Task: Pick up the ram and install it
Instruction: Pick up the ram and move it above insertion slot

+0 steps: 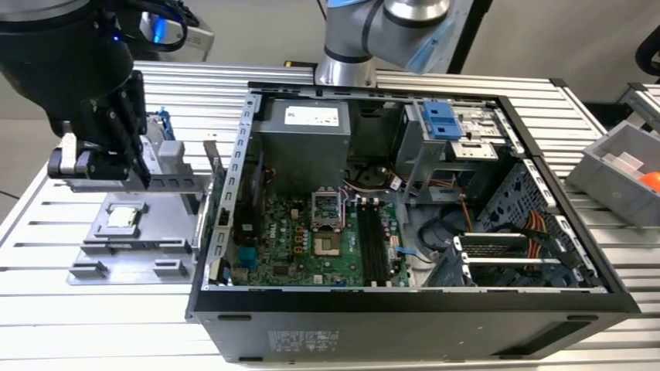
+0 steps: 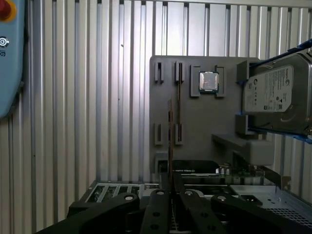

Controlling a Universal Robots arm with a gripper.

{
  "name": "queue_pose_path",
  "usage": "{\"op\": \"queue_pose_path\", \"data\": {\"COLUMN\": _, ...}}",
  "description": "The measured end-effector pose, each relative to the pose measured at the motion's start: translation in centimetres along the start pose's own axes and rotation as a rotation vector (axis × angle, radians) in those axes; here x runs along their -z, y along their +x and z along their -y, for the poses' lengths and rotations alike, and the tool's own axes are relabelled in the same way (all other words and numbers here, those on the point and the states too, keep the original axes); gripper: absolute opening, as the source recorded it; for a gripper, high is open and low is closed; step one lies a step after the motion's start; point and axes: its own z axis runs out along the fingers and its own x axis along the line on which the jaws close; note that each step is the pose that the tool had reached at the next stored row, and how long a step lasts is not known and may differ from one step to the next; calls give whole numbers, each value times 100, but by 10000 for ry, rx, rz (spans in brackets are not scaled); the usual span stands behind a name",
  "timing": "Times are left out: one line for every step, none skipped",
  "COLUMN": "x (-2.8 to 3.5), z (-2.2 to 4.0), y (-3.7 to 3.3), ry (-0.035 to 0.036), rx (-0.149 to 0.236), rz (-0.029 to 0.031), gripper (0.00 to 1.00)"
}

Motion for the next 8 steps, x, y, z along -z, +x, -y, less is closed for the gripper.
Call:
{"op": "queue_pose_path", "data": {"x": 0, "z": 17, "y": 0, "ry": 0, "rx": 1, "rz": -1, "gripper": 0}}
{"op": "queue_pose_path", "data": {"x": 1, "z": 34, "y": 0, "ry": 0, "rx": 3, "rz": 0, "gripper": 0}}
{"op": "queue_pose_path", "data": {"x": 1, "z": 51, "y": 0, "ry": 0, "rx": 5, "rz": -1, "gripper": 0}}
{"op": "queue_pose_path", "data": {"x": 1, "z": 69, "y": 0, "ry": 0, "rx": 6, "rz": 0, "gripper": 0}}
{"op": "queue_pose_path", "data": {"x": 1, "z": 87, "y": 0, "ry": 1, "rx": 9, "rz": 0, "gripper": 0}}
{"op": "queue_pose_path", "data": {"x": 2, "z": 105, "y": 1, "ry": 0, "rx": 11, "rz": -1, "gripper": 0}}
{"op": "queue_pose_path", "data": {"x": 2, "z": 126, "y": 1, "ry": -1, "rx": 13, "rz": -1, "gripper": 0}}
{"op": "queue_pose_path", "data": {"x": 3, "z": 149, "y": 1, "ry": -1, "rx": 14, "rz": -1, "gripper": 0}}
